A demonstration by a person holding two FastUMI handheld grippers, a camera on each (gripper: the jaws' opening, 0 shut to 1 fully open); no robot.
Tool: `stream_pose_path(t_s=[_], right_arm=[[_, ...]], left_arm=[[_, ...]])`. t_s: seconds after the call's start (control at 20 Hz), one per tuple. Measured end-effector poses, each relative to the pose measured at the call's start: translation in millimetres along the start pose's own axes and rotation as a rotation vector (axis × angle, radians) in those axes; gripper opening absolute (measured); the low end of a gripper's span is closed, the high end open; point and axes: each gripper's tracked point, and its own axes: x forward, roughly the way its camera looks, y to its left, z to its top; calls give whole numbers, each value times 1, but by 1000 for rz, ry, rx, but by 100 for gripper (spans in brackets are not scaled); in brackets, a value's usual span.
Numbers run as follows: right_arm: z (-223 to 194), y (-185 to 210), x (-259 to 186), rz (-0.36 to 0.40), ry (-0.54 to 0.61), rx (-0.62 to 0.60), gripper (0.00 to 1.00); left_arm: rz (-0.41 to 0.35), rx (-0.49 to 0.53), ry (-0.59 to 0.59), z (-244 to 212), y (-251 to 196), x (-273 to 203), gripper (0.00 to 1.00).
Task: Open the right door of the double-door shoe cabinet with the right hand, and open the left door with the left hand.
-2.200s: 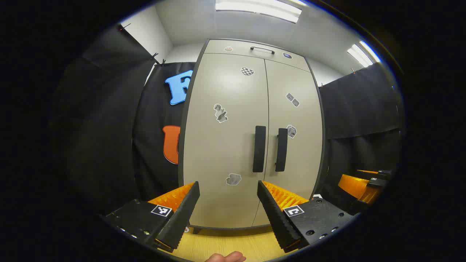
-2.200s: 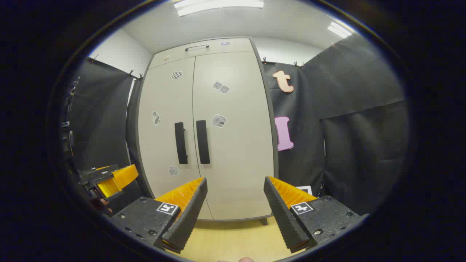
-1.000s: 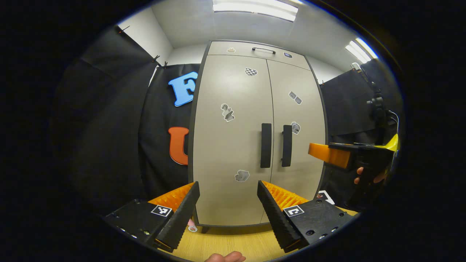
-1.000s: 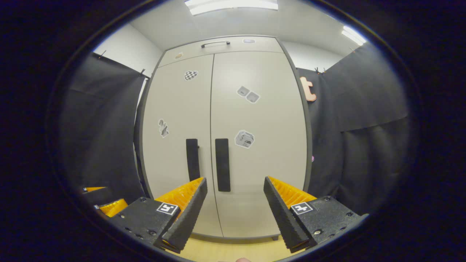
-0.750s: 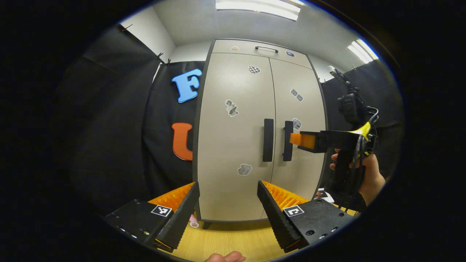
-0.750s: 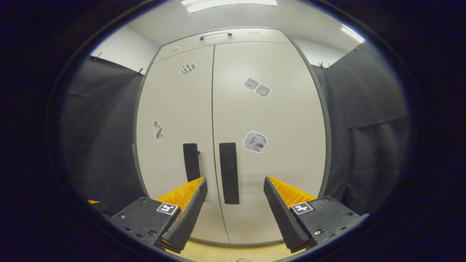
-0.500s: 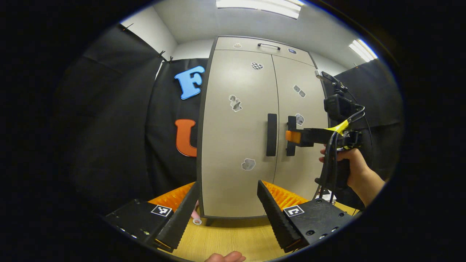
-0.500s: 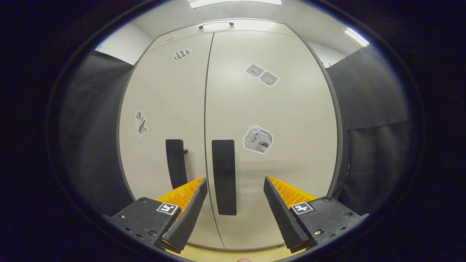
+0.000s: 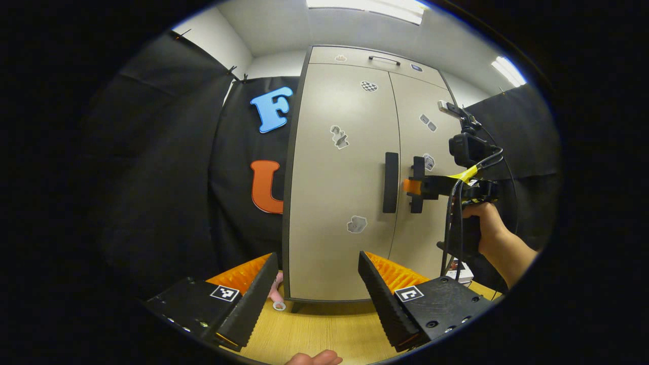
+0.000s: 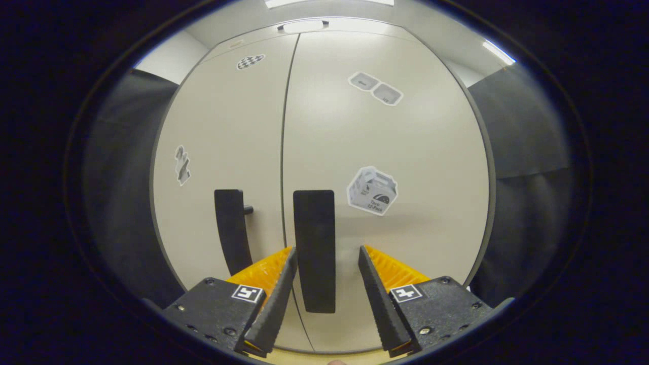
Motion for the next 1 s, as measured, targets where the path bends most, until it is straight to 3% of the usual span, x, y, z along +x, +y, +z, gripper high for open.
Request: stream_pose_path(t_s=[0.15,0.3,0.45,1.0], right_arm=[[-4,3,-3,16,13,11,60],[-5,8,-3,31,16,35,32],[-5,8,-4,33,24,35,25],[-1,-6,-58,131,62,26,27]], left_arm=[[-3,-6,6,-2,0,0,95],[-8,-9,8,-2,-1,1,95],[-6,-11,8,-2,0,-1,95],[36,-6,-12,5,9,-2,95]])
